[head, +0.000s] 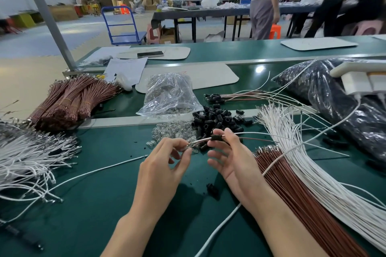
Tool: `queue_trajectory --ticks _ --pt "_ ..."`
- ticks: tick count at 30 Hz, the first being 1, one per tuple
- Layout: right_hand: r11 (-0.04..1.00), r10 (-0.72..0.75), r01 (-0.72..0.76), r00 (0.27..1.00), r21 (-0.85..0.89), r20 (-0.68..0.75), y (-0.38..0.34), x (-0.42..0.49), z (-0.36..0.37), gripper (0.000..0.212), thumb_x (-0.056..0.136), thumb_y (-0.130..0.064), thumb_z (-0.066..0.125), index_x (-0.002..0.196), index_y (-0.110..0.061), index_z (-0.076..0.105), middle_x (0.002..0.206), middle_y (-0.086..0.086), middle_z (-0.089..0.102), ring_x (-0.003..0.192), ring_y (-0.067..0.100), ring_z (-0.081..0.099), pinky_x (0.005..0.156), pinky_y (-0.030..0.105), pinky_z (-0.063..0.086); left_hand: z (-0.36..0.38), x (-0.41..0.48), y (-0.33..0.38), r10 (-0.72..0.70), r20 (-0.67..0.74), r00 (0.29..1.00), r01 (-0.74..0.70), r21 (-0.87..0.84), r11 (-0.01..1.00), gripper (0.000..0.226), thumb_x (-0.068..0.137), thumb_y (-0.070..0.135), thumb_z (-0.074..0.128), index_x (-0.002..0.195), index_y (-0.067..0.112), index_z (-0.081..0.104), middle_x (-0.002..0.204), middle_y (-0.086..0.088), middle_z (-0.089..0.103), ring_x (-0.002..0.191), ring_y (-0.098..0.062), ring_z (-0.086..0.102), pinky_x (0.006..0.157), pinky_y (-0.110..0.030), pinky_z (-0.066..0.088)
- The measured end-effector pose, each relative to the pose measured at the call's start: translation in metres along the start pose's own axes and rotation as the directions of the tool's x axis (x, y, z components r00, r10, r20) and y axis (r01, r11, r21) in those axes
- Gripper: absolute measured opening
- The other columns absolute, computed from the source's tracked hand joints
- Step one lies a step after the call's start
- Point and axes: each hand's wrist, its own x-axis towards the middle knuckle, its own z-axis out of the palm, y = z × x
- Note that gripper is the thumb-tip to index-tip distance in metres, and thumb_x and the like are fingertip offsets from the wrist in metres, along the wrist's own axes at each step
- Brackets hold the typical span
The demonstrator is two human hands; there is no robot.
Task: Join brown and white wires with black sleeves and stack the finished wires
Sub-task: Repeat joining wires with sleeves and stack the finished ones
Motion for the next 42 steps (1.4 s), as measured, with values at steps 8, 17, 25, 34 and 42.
queue_trajectory --ticks 8,17,25,34,42 --pt "0.998 -0.025 0.023 0.999 -0.060 -0.036 -0.002 -0.001 -0.001 0.029 0.075 -0.037 0.075 0.091 -0.013 0.075 0.083 0.006 0.072 0.063 0.011 0.066 0.054 0.023 0.055 0.001 0.000 -0.003 -0.004 0.016 1.000 0.004 -0.054 0.999 0.007 0.093 0.046 0.060 0.099 0.045 0.056 0.095 0.021 0.063 0.085 -0.010 0.064 0.072 -0.019 0.050" --pt "0.978 -0.054 0.054 0.999 -0.202 0.006 0.000 -0.004 0.004 0.042 0.074 -0.048 0.074 0.086 -0.009 0.068 0.080 0.006 0.072 0.065 0.013 0.065 0.055 0.024 0.054 0.005 -0.001 0.000 0.021 0.041 0.999 -0.019 -0.046 0.999 0.012 0.092 0.051 0.057 0.099 0.041 0.057 0.094 0.020 0.063 0.080 -0.011 0.063 0.070 -0.021 0.050" --pt "0.949 -0.120 0.129 0.992 -0.286 0.050 0.005 -0.008 0.008 0.028 0.077 -0.048 0.074 0.076 -0.021 0.074 0.079 0.008 0.071 0.068 0.015 0.065 0.060 0.025 0.055 0.006 -0.001 0.002 0.014 0.056 0.998 -0.011 -0.060 0.998 0.015 0.092 0.030 0.069 0.097 0.039 0.058 0.091 0.016 0.063 0.078 -0.013 0.062 0.069 -0.021 0.050" --pt "0.948 -0.118 0.129 0.991 -0.291 0.057 0.004 -0.009 0.010 0.028 0.075 -0.049 0.075 0.077 -0.021 0.076 0.079 0.007 0.072 0.065 0.015 0.065 0.053 0.023 0.052 0.006 -0.001 0.002 -0.018 0.071 0.997 0.024 -0.086 0.996 0.014 0.092 0.033 0.069 0.096 0.041 0.058 0.092 0.017 0.064 0.079 -0.011 0.063 0.068 -0.016 0.048" --pt "0.948 -0.086 0.111 0.992 -0.299 0.095 0.005 -0.008 0.007 0.025 0.080 -0.044 0.075 0.083 -0.020 0.077 0.085 0.010 0.073 0.069 0.015 0.066 0.057 0.024 0.053 0.006 -0.002 0.002 -0.029 0.080 0.996 0.036 -0.092 0.995 0.018 0.091 0.028 0.072 0.095 0.040 0.059 0.091 0.019 0.064 0.078 -0.009 0.062 0.067 -0.010 0.045"
